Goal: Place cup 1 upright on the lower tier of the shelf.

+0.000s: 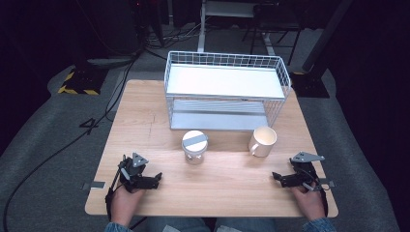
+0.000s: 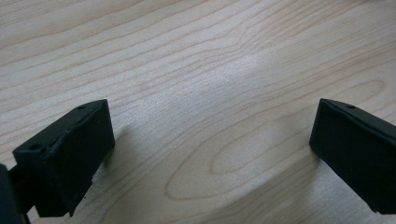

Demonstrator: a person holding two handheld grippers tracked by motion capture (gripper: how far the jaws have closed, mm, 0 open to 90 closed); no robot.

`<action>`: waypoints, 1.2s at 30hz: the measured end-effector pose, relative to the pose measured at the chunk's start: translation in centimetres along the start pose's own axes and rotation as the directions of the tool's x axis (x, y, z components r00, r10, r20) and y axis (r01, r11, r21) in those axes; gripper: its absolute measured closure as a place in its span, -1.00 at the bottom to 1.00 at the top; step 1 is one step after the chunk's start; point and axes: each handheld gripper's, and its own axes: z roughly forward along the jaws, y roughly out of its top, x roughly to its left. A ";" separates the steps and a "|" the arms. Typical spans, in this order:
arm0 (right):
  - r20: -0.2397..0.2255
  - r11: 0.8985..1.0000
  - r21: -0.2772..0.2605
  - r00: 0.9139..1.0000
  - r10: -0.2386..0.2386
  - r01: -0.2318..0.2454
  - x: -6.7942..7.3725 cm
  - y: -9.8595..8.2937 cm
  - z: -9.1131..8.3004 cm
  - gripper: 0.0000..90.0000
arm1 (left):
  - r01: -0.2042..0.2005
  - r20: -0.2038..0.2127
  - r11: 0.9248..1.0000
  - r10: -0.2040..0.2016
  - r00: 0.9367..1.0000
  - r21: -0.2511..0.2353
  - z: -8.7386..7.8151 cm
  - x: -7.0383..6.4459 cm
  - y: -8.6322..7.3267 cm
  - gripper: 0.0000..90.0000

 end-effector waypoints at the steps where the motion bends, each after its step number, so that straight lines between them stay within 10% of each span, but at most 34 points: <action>1: 0.000 1.000 0.000 1.000 0.000 0.000 0.0 0.0 0.0 -1.00 | 0.001 -0.001 1.000 -0.001 1.000 0.000 0.0 0.0 0.0 -0.99; 20: 0.003 1.000 0.000 1.000 0.003 -0.003 0.0 0.0 0.0 -1.00 | 0.017 -0.020 1.000 -0.017 1.000 -0.003 -0.1 -0.1 0.0 -0.99; 36: 0.003 1.000 -0.001 1.000 0.003 -0.003 0.0 0.0 0.0 -1.00 | 0.010 0.077 0.982 0.005 0.997 -0.190 -2.8 -3.1 3.6 -0.99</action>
